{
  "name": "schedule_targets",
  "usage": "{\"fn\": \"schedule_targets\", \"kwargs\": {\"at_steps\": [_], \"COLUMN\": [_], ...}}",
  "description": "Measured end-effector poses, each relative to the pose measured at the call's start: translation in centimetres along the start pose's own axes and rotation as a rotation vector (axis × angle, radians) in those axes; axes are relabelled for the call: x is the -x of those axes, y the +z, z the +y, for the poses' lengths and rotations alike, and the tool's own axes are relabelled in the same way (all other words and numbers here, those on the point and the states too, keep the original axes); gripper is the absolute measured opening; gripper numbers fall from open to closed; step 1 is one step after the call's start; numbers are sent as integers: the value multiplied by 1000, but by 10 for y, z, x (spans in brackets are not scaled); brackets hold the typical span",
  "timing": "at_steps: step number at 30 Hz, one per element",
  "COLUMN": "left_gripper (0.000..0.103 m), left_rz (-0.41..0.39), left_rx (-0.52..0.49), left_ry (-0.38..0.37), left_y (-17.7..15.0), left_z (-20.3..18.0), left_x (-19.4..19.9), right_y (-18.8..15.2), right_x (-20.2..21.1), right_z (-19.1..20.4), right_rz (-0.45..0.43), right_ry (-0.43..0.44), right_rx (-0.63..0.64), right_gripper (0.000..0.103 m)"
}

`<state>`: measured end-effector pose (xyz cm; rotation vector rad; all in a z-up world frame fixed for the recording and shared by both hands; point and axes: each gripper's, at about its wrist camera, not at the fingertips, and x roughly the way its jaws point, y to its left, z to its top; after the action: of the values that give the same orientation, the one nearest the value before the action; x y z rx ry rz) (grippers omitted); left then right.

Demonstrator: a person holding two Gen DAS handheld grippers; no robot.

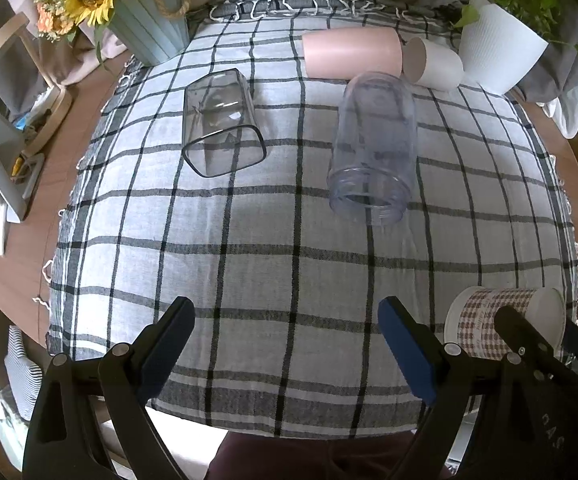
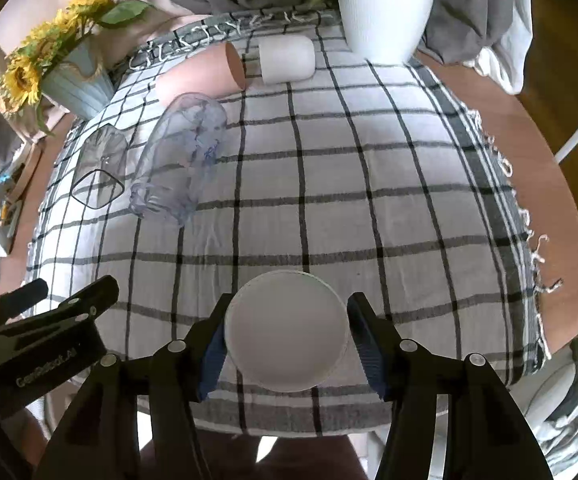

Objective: Flip cup upside down

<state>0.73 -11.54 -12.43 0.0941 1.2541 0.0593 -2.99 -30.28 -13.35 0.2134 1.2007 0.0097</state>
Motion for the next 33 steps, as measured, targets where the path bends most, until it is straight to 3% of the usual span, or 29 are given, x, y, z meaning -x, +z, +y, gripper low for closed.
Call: {"fn": "schedule_targets", "kwargs": {"at_steps": [1,3,5,10,14,23,28,33], "left_gripper": [94,94,94,94,97,102,102,102], "left_rz": [-4,-12,-18,-41,-115,-278,-353,-376], "left_rx": [2,5,7,2,-19,-7,7,32], "left_ry": [2,8,1,-12,18,29,69,69], "left_y": [0,0,1,0,-2,-10,-15,-19], "left_z": [1,3,4,7,8,30,45,59], "left_x": [0,3,6,19,43,90,109,118], "right_y": [0,0,1,-1,-3,-6,-11,-13], "right_x": [-1,-1,3,24,52,114,131,139], "right_z": [-2,-5,-7,-10,-10,8,22,33], "right_rz": [9,18,13,-4,-51,-236,-293,-321], "right_ry": [3,-6,-22,-52,-64,-51,-46,-37], "right_rx": [-13,-35,-52,-83,-94,-50,-34,-22], "right_gripper": [60,78,86,87,87,88,90,92]}}
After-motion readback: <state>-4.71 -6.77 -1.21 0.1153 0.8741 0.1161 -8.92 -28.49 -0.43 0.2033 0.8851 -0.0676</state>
